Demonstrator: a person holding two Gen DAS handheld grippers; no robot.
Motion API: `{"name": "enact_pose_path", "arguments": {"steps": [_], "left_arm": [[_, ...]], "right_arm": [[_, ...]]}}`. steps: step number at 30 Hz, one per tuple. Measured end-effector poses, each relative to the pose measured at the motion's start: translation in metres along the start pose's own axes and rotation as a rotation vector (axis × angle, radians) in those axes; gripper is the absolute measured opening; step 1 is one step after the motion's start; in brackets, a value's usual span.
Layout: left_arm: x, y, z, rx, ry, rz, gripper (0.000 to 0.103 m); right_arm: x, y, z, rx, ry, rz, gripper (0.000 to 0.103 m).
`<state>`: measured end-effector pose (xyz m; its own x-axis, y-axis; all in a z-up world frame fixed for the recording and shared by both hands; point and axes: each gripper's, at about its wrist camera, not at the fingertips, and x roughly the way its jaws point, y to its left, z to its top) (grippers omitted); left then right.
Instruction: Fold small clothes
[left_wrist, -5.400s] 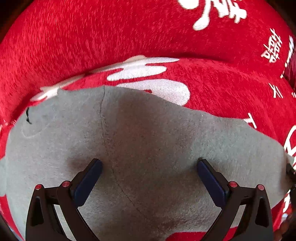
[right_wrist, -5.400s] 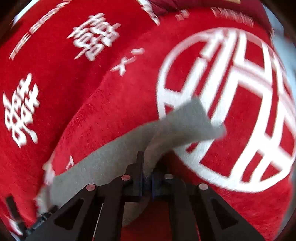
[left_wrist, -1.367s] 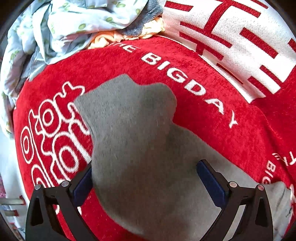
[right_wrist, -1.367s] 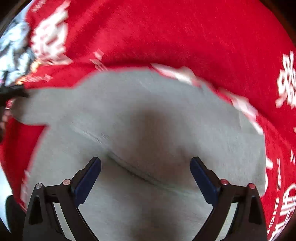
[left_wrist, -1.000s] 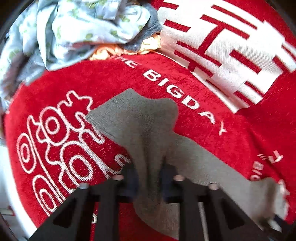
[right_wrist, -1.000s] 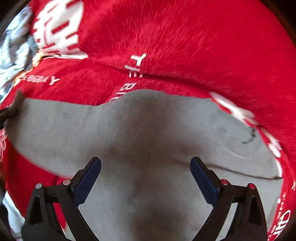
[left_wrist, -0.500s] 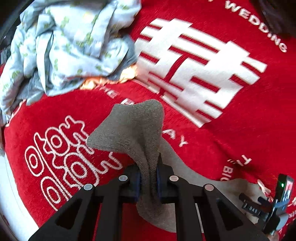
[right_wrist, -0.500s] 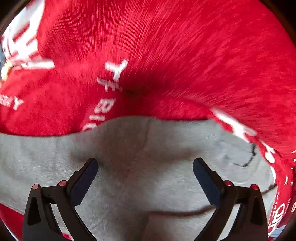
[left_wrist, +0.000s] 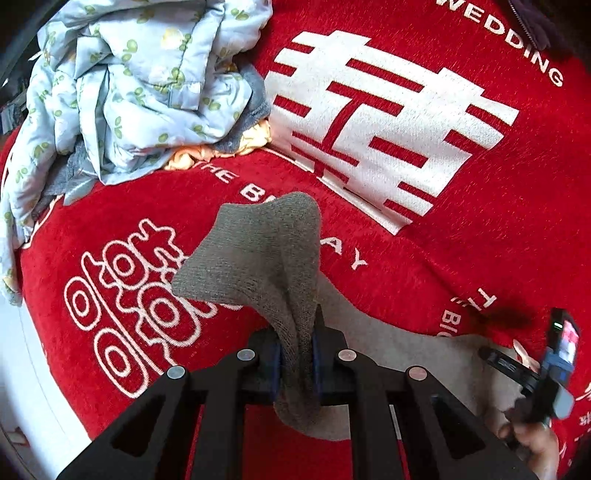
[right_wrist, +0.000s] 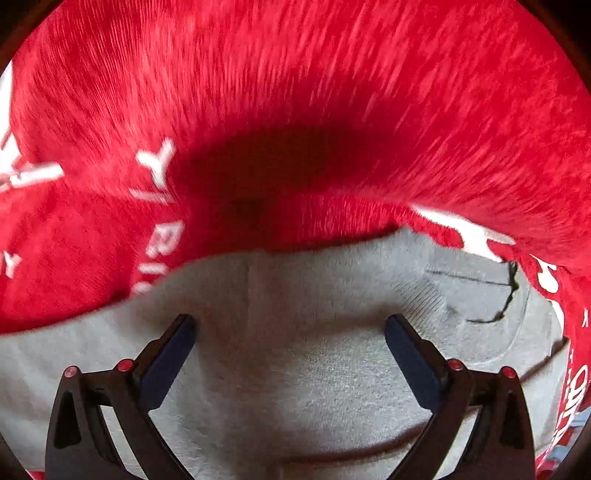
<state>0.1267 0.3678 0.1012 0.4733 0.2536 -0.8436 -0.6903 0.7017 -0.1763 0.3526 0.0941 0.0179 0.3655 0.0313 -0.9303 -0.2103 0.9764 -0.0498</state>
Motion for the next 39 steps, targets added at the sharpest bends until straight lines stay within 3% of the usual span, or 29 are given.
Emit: {"name": "enact_pose_path", "arguments": {"steps": [4, 8, 13, 18, 21, 24, 29, 30, 31, 32, 34, 39], "left_arm": [[-0.008, -0.024, -0.008, 0.035, -0.005, -0.024, 0.013], [-0.022, -0.079, -0.03, 0.134, 0.012, -0.067, 0.013], [-0.048, -0.187, -0.08, 0.318, 0.033, -0.146, 0.013], [-0.068, -0.296, -0.148, 0.504, 0.06, -0.196, 0.013], [-0.068, -0.351, -0.191, 0.591, 0.09, -0.213, 0.013], [-0.051, -0.401, -0.246, 0.689, 0.137, -0.185, 0.013], [-0.012, -0.428, -0.297, 0.744, 0.23, -0.108, 0.016], [-0.011, -0.43, -0.302, 0.75, 0.206, -0.084, 0.018], [-0.014, -0.431, -0.304, 0.757, 0.178, -0.086, 0.032], [-0.017, -0.432, -0.305, 0.764, 0.18, -0.101, 0.059], [-0.027, -0.432, -0.306, 0.788, 0.21, -0.151, 0.079], [-0.078, -0.413, -0.288, 0.835, 0.163, -0.299, 0.079]], "right_arm": [[-0.05, -0.029, -0.034, -0.038, -0.059, 0.086, 0.101], [-0.101, -0.103, -0.09, -0.028, -0.139, 0.05, 0.101], [-0.145, -0.193, -0.157, 0.054, -0.199, -0.031, 0.101], [-0.151, -0.268, -0.228, 0.15, -0.176, -0.07, 0.102], [-0.149, -0.291, -0.252, 0.193, -0.178, -0.052, 0.101], [-0.144, -0.308, -0.265, 0.229, -0.179, -0.035, 0.101], [-0.133, -0.325, -0.282, 0.257, -0.183, 0.011, 0.102], [-0.132, -0.329, -0.284, 0.261, -0.185, 0.019, 0.102], [-0.13, -0.332, -0.286, 0.265, -0.187, 0.025, 0.101], [-0.129, -0.336, -0.288, 0.276, -0.191, 0.034, 0.101], [-0.127, -0.345, -0.291, 0.301, -0.196, 0.054, 0.101], [-0.126, -0.364, -0.295, 0.371, -0.224, 0.098, 0.101]]}}
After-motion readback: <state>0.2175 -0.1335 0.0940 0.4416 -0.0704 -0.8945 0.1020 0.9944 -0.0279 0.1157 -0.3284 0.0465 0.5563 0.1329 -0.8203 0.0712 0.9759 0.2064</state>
